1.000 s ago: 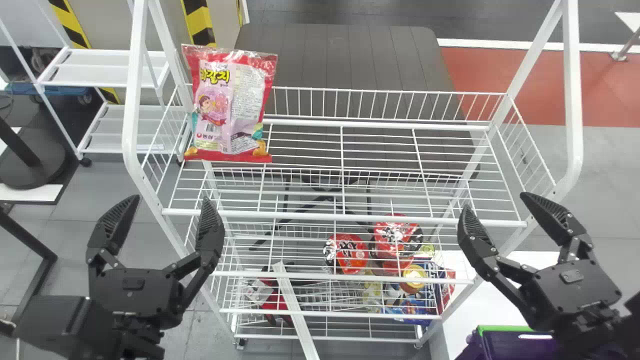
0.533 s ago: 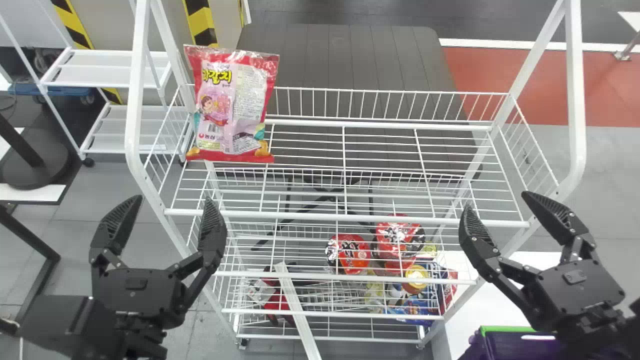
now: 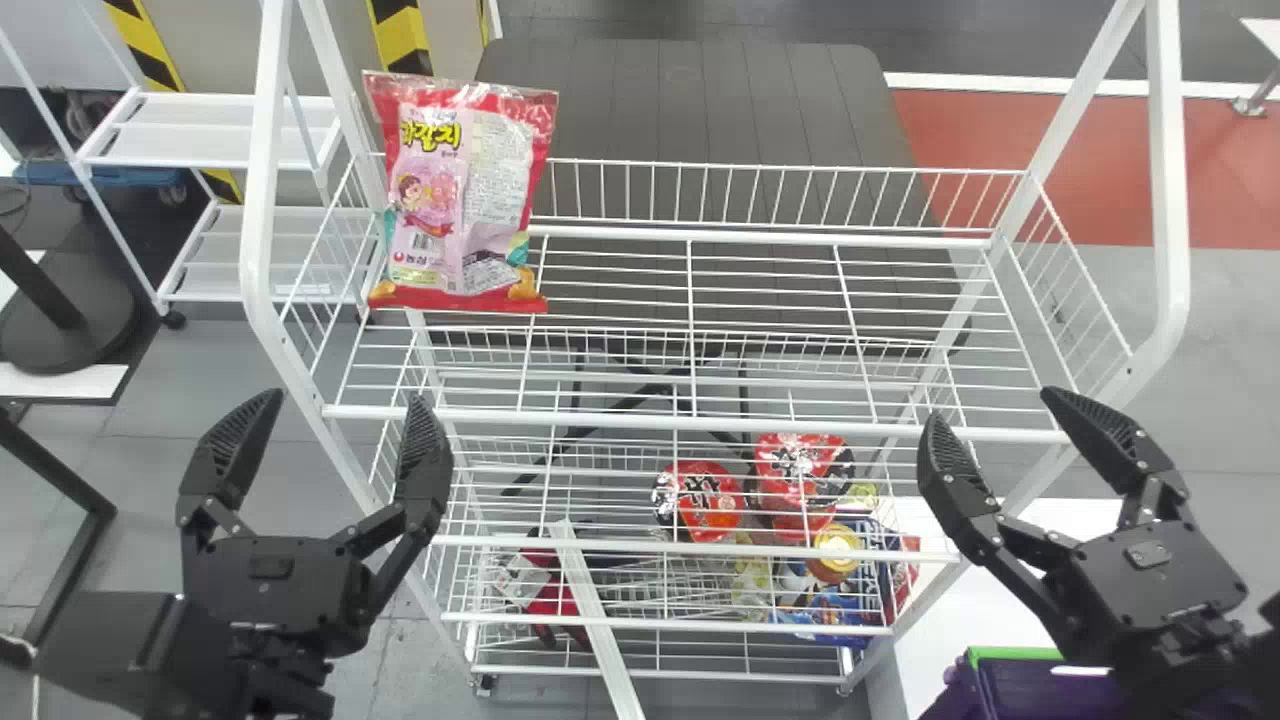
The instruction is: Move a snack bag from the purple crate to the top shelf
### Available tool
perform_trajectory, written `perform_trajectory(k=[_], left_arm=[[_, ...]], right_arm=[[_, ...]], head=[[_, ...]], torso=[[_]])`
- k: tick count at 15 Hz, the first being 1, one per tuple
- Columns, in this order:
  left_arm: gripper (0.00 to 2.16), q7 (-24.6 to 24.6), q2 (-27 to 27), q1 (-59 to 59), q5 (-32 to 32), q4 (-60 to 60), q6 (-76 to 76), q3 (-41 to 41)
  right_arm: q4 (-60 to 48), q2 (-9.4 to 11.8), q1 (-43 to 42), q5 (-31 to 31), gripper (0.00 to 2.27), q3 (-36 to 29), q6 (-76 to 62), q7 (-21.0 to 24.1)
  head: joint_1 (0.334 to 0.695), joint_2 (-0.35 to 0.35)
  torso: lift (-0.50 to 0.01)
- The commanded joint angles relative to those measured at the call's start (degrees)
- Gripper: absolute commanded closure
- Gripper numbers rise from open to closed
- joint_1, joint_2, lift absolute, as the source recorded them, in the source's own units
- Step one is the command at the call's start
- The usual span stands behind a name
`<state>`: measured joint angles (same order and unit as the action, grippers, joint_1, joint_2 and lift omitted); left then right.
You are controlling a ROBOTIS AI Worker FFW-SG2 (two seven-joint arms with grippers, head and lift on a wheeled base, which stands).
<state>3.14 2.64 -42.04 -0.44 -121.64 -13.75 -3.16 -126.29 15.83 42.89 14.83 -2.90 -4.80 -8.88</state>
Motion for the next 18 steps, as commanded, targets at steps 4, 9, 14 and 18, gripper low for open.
perform_trajectory(k=[4, 9, 14, 18], left_arm=[[0.12, 0.0, 0.0, -0.1, 0.0, 0.1, -0.2, 0.0], [0.12, 0.0, -0.1, -0.1, 0.0, 0.3, -0.4, 0.0], [0.12, -0.1, -0.1, -0.1, 0.0, 0.5, -1.1, -0.1], [0.12, 0.0, -0.1, -0.1, 0.0, 0.5, -1.1, -0.4]], right_arm=[[0.0, -0.1, 0.0, -0.1, 0.18, 0.0, -0.2, 0.0], [0.0, -0.1, 0.0, -0.1, 0.18, 0.1, -0.2, -0.1], [0.1, -0.1, 0.0, -0.1, 0.18, 0.1, -0.2, -0.1], [0.1, 0.3, 0.0, -0.1, 0.18, 0.2, -0.3, -0.1]], head=[[0.695, -0.016], [0.695, -0.015], [0.695, -0.014], [0.695, -0.016]], torso=[[-0.045], [-0.066], [-0.085], [-0.101]])
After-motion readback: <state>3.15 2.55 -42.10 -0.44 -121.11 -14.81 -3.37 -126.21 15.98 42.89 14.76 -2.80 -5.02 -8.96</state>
